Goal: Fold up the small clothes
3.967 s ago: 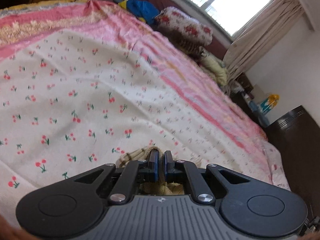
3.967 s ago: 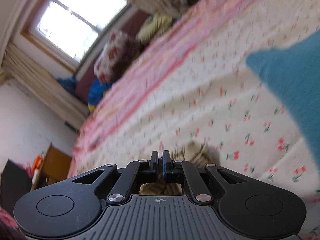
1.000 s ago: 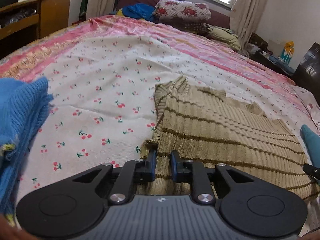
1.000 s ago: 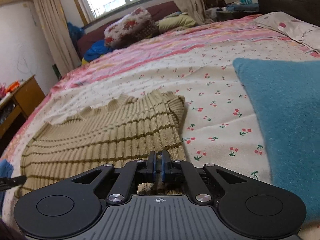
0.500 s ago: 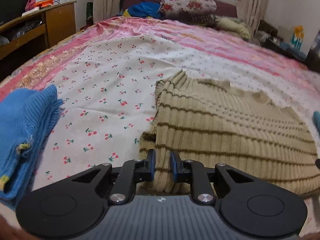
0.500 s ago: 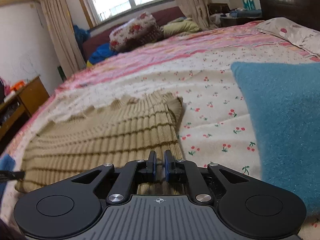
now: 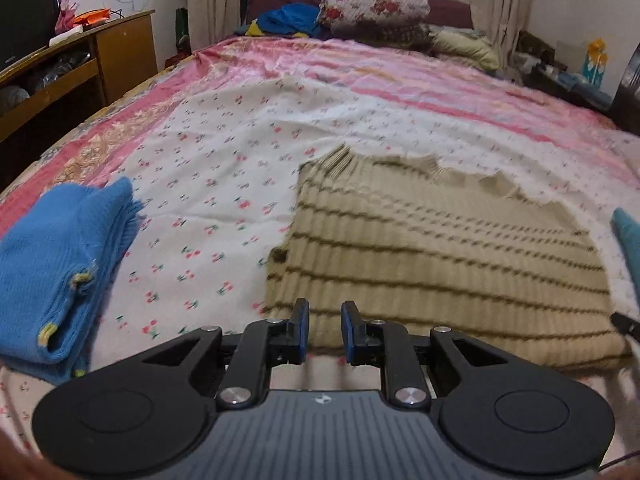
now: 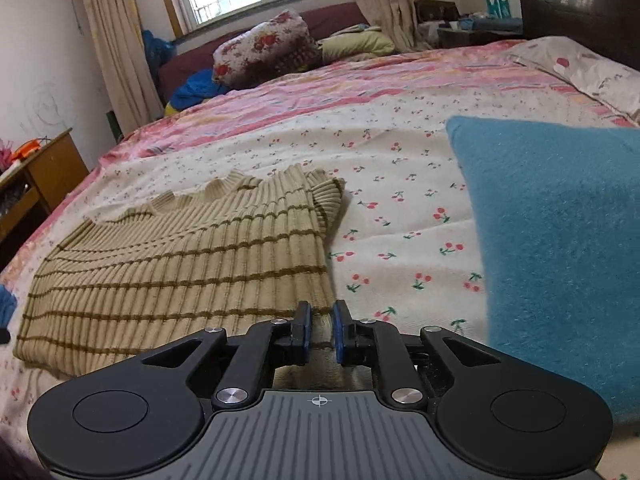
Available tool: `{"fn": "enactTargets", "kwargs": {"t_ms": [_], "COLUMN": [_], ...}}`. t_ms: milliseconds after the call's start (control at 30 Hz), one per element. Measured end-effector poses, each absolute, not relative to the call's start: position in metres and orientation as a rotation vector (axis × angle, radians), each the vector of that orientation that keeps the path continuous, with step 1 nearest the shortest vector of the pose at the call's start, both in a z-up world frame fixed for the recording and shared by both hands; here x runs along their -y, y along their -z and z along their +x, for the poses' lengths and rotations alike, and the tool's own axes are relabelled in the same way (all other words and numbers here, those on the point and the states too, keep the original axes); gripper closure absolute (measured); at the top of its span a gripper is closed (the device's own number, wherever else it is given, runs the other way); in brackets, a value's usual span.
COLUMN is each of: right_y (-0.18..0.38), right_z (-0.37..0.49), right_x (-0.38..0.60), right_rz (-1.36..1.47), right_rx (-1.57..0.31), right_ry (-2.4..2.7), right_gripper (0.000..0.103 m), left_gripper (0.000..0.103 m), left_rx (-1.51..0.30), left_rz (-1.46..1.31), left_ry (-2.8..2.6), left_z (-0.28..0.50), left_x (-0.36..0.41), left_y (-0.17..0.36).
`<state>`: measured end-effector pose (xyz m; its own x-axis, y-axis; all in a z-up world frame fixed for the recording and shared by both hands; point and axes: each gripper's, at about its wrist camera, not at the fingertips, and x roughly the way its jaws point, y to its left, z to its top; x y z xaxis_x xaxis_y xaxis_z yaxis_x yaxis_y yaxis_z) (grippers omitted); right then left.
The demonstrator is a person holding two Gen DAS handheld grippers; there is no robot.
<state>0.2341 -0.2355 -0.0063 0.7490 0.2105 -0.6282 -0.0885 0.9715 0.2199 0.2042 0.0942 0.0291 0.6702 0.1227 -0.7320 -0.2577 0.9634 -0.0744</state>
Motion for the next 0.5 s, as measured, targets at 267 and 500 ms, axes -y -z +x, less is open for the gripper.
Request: {"fn": "enactTargets", "kwargs": {"t_ms": [267,500], "right_y": [0.001,-0.017], "right_z": [0.228,0.232], "right_x": [0.222,0.207], "right_rz": [0.12,0.078], "right_rx": [-0.662,-0.641], "right_ry": [-0.153,-0.116], "right_gripper": [0.088,0.088], "left_gripper": [0.077,0.077], "left_rx": [-0.787,-0.762], "left_rz": [-0.277,-0.373], "left_ry": [-0.203,-0.167], "left_z": [0.21,0.213], "left_x": [-0.115,-0.136], "left_y": [0.0,0.024]}}
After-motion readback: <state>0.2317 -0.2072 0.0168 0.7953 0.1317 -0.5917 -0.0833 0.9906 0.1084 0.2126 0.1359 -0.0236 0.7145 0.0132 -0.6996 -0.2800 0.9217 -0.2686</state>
